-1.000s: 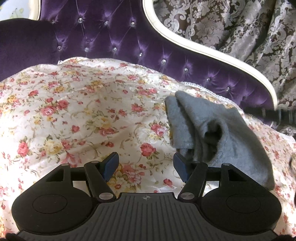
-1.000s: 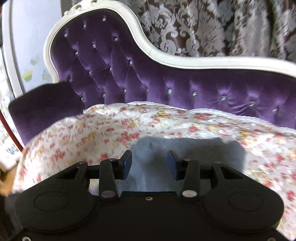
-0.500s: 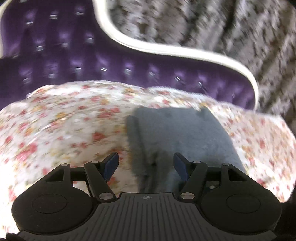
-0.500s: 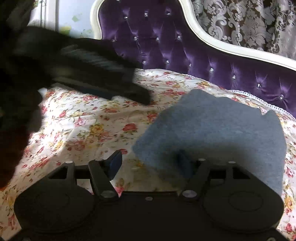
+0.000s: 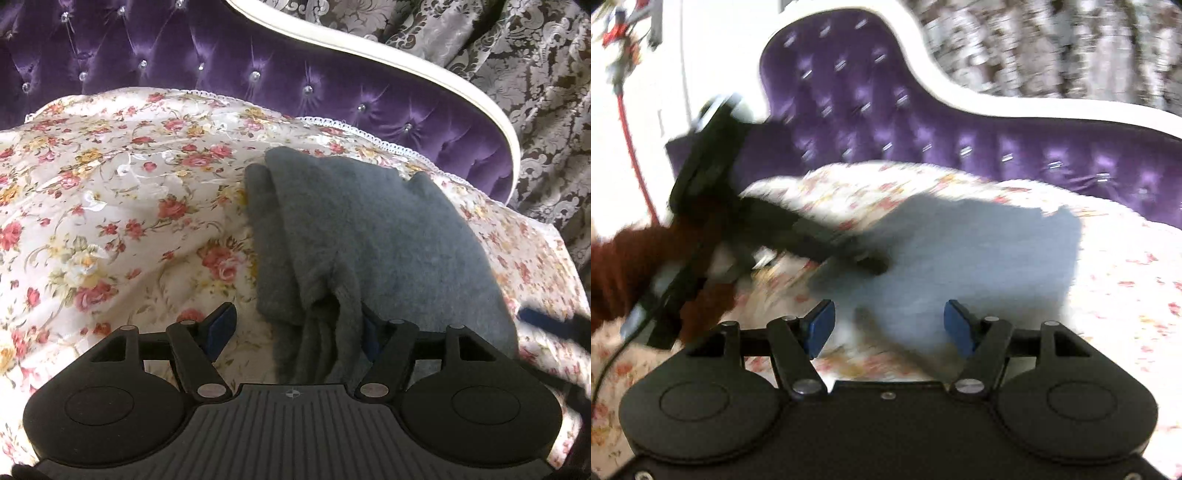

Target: Fold small clothes

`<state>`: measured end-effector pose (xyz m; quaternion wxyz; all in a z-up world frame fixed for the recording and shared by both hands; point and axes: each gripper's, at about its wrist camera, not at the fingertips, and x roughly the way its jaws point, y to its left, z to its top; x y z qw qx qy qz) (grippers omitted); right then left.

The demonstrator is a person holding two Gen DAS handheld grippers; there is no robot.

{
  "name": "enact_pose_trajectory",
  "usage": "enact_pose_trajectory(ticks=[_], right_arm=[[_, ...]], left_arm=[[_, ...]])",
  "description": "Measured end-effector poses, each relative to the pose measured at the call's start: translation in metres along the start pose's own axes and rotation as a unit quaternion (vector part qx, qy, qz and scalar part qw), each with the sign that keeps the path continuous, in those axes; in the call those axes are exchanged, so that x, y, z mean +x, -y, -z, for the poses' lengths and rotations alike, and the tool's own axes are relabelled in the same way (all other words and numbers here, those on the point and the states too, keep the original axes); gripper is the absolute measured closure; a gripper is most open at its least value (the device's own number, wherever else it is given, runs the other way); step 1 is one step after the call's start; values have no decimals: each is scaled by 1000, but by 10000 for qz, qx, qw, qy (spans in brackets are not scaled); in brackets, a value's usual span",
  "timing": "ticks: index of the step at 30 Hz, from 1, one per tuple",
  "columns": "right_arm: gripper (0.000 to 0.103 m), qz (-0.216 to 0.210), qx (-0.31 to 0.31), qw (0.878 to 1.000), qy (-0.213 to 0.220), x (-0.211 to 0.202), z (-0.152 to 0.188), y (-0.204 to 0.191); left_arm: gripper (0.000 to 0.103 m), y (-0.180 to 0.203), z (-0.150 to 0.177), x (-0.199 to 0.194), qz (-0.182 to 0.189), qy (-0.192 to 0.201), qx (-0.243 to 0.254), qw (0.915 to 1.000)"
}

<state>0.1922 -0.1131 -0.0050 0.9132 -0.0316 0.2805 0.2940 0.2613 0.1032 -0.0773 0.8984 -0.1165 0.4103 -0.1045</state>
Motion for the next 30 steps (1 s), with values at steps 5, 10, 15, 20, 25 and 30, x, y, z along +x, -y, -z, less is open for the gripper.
enact_pose_trajectory(ticks=[5, 10, 15, 20, 25, 30], right_arm=[[33, 396, 749, 9959, 311, -3, -19, 47], [33, 597, 717, 9953, 263, 8, -19, 55], [33, 592, 215, 9975, 331, 5, -9, 26], [33, 338, -977, 9944, 242, 14, -2, -28], [33, 296, -2105, 9771, 73, 34, 7, -76], [43, 479, -2377, 9700, -181, 60, 8, -89]], left_arm=[[37, 2, -9, -10, 135, -84, -66, 9999], [34, -10, -45, -27, 479, 302, -442, 9974], [31, -14, -84, 14, 813, -406, -724, 9932], [32, -15, -92, 54, 1012, -887, -960, 9862], [53, -12, -101, 67, 1000, -815, -1088, 9857], [92, -15, -100, 66, 1015, -610, -1033, 9876]])
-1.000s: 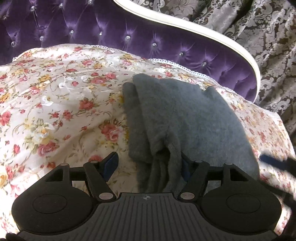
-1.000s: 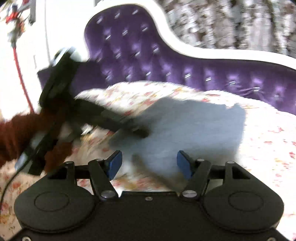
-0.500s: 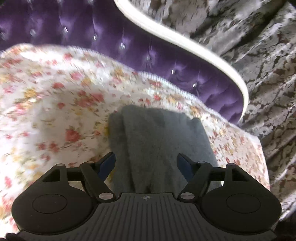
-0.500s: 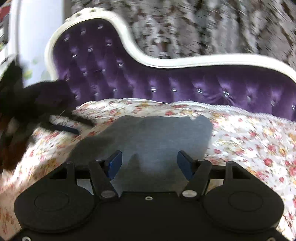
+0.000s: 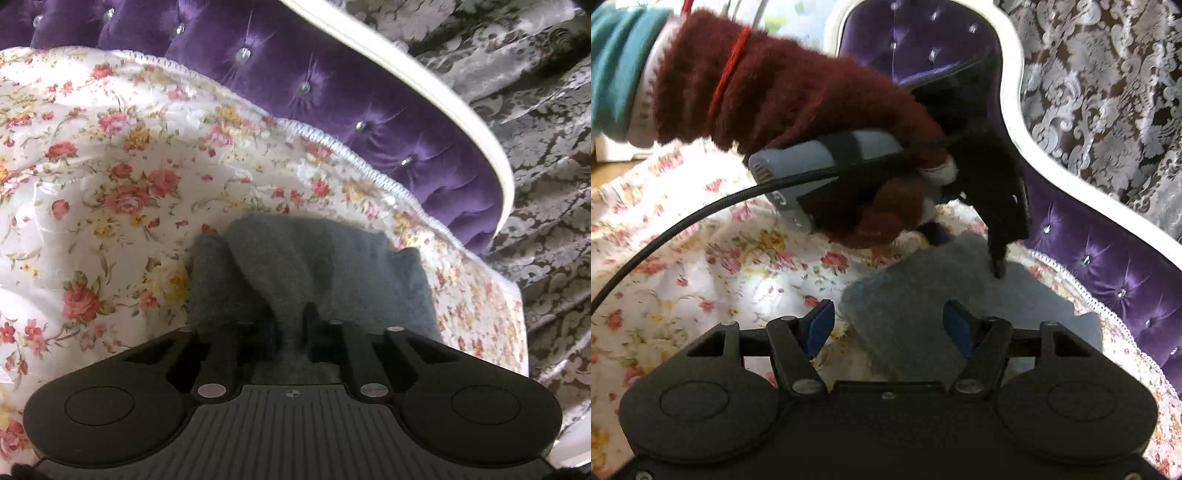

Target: Fold small clothes

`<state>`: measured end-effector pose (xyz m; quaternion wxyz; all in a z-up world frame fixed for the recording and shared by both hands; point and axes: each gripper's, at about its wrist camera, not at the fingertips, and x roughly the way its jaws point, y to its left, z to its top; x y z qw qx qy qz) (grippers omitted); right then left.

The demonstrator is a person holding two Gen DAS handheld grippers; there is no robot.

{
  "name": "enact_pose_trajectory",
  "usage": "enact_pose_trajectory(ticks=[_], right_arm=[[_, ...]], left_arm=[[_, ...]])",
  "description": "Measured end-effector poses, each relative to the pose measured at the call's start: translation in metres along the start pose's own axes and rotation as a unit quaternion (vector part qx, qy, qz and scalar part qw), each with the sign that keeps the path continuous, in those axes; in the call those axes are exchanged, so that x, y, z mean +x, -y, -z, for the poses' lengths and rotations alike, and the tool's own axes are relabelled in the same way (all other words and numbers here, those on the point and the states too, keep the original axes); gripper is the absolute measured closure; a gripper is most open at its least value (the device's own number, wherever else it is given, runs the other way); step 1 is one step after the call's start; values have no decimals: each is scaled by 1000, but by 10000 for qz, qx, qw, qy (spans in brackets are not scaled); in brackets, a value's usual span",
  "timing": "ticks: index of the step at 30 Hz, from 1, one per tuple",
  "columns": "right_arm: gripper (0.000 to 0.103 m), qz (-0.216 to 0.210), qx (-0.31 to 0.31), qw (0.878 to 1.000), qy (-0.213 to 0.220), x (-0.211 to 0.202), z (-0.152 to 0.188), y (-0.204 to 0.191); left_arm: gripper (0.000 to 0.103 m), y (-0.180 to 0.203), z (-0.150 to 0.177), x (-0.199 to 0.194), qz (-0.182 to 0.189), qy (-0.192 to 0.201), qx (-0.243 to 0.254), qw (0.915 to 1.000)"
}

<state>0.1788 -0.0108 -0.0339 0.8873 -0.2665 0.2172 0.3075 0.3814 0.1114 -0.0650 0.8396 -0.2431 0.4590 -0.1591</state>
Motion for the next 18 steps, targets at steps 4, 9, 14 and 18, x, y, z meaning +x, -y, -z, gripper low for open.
enact_pose_trajectory(ticks=[4, 9, 14, 18], right_arm=[[92, -130, 450, 9988, -143, 7, 1, 14], [90, -440, 598, 9972, -123, -1, 0, 11], [60, -689, 936, 9932, -117, -3, 10, 24], [30, -866, 1554, 9840, 133, -31, 20, 57]], left_arm=[[93, -4, 11, -24, -132, 453, 61, 9989], [87, -26, 19, -15, -293, 336, -189, 9988], [51, -30, 20, -29, -64, 518, -263, 9983], [24, -22, 32, -56, -196, 748, 114, 9969]])
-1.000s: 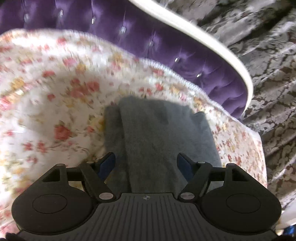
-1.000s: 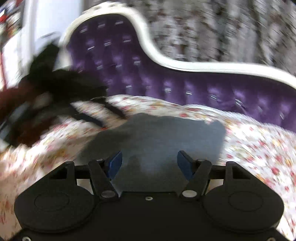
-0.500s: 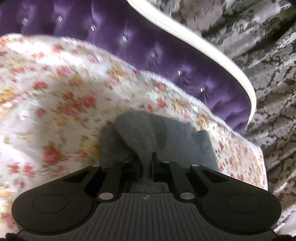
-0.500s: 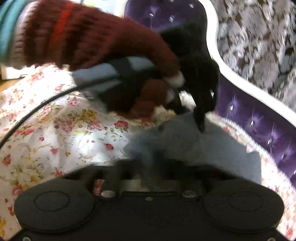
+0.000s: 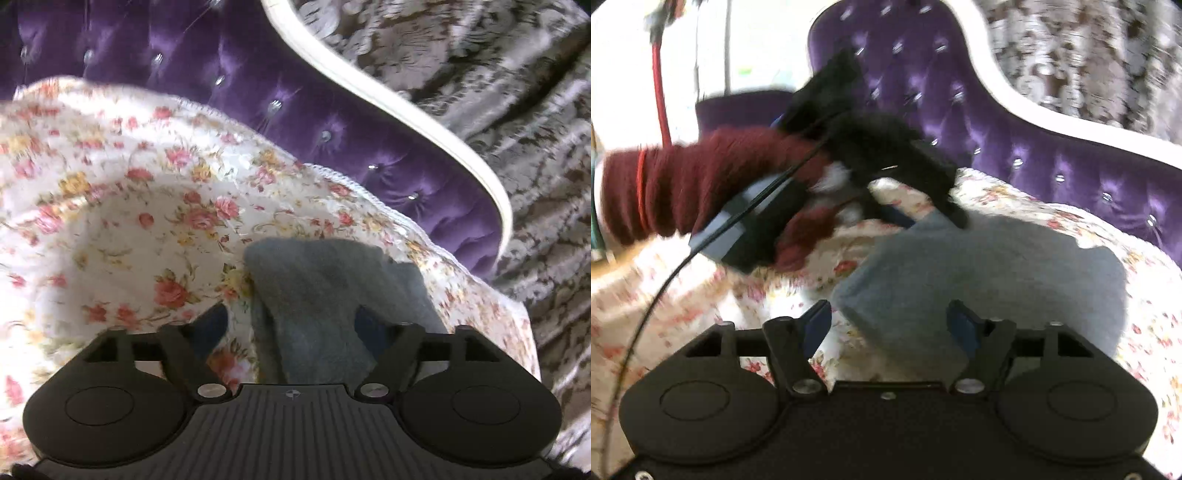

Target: Fold small clothes

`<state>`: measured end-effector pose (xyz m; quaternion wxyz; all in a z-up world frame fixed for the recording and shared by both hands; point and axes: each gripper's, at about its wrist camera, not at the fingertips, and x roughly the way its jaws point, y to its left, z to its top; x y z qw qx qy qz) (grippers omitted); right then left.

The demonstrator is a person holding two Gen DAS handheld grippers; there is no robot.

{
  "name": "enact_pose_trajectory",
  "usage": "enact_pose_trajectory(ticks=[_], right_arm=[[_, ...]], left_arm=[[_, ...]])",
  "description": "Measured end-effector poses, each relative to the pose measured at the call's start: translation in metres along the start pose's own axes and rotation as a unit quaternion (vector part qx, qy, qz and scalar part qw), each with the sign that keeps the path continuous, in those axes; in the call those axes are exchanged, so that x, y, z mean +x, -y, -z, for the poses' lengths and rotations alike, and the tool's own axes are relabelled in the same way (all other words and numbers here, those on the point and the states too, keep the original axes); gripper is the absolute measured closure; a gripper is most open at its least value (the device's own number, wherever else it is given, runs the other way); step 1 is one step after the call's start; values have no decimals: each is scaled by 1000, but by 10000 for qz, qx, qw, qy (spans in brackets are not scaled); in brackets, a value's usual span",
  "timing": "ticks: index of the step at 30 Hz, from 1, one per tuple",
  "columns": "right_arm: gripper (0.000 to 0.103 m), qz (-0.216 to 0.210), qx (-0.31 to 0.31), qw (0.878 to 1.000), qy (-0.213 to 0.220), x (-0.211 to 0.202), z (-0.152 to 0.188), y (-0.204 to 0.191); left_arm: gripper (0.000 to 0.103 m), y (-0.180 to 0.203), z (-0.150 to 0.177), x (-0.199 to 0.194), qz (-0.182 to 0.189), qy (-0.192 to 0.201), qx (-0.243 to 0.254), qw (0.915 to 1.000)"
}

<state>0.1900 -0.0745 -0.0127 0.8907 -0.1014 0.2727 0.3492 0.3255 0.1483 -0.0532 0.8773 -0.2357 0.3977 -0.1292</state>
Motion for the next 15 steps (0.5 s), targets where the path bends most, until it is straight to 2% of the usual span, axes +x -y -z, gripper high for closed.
enact_pose_trajectory(ticks=[2, 3, 4, 6, 10, 15], right_arm=[[27, -16, 384, 9992, 127, -18, 0, 19], [21, -31, 618, 9979, 184, -24, 0, 31], [16, -51, 889, 9957, 244, -31, 2, 44], [13, -68, 1499, 9880, 353, -41, 3, 73], [10, 56, 2604, 9641, 509, -47, 18, 126], [9, -270, 3543, 9340, 360, -30, 39, 167]], left_arm=[[19, 1, 8, -13, 123, -52, 63, 9999], [17, 1, 13, -17, 186, -96, 47, 9998], [13, 2, 18, -22, 262, -161, 15, 9995], [11, 3, 29, -26, 425, -298, -15, 9987], [10, 9, 49, -27, 726, -619, 59, 9954], [10, 13, 59, -3, 762, -894, -22, 9931]])
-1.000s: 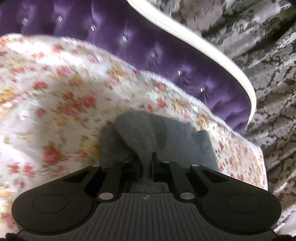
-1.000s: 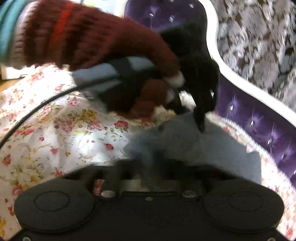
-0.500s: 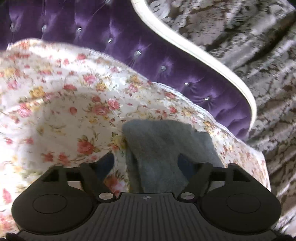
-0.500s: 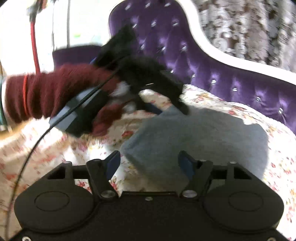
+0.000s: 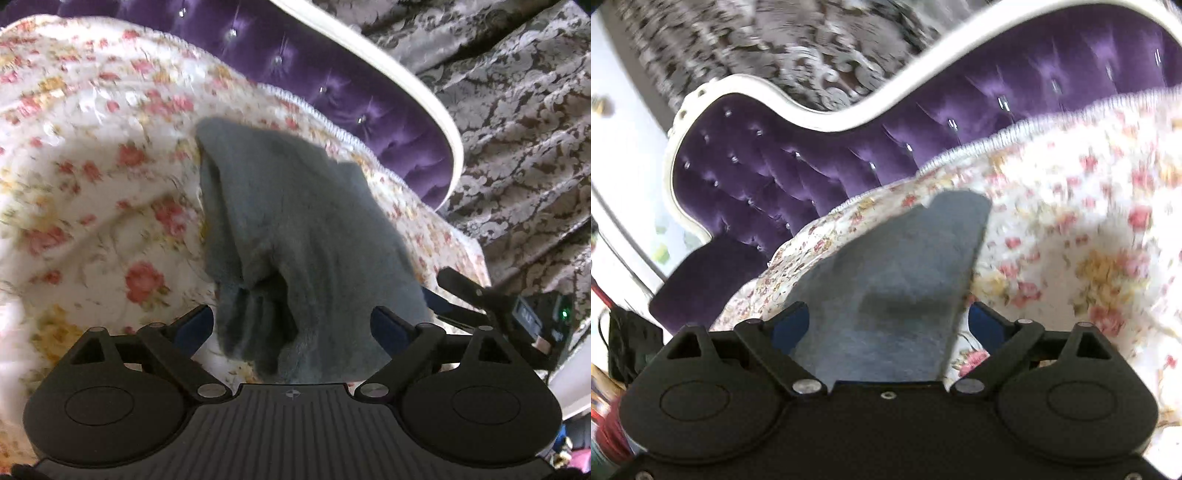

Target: Fold small clothes

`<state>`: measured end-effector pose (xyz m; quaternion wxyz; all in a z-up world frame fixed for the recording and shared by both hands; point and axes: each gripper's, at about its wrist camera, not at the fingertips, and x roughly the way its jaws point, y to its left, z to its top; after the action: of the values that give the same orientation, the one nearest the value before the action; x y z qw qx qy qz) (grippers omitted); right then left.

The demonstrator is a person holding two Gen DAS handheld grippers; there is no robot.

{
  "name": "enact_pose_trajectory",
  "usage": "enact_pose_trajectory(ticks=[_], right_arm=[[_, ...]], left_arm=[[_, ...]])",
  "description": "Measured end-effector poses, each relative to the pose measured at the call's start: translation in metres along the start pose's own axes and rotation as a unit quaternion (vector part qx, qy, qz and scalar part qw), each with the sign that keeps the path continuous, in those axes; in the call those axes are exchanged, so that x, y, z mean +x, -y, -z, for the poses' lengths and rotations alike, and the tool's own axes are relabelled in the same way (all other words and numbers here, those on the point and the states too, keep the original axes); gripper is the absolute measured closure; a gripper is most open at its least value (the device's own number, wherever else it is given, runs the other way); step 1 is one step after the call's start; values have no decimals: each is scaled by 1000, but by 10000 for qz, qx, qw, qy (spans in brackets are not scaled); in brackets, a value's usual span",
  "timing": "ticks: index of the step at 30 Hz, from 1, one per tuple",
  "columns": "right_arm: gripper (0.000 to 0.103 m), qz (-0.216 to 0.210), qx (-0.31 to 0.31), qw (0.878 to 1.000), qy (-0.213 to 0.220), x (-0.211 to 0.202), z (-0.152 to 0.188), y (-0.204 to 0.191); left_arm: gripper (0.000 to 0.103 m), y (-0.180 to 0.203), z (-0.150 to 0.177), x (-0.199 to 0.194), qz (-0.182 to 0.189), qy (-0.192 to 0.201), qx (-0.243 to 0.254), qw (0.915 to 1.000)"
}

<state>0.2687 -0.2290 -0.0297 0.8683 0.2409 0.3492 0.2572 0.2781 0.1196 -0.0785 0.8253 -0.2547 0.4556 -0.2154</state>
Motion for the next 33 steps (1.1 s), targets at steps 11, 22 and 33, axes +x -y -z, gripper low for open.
enact_pose_trajectory(ticks=[11, 22, 33], right_arm=[[4, -724, 701, 9946, -248, 59, -14, 32], [53, -589, 765, 9923, -781, 69, -12, 30], [54, -109, 780, 9928, -904, -33, 45, -12]], left_arm=[[1, 5, -15, 36, 465, 126, -306, 9984], [66, -10, 2, 29, 987, -267, -1045, 9893], [67, 49, 101, -41, 1220, -835, -733, 9863]])
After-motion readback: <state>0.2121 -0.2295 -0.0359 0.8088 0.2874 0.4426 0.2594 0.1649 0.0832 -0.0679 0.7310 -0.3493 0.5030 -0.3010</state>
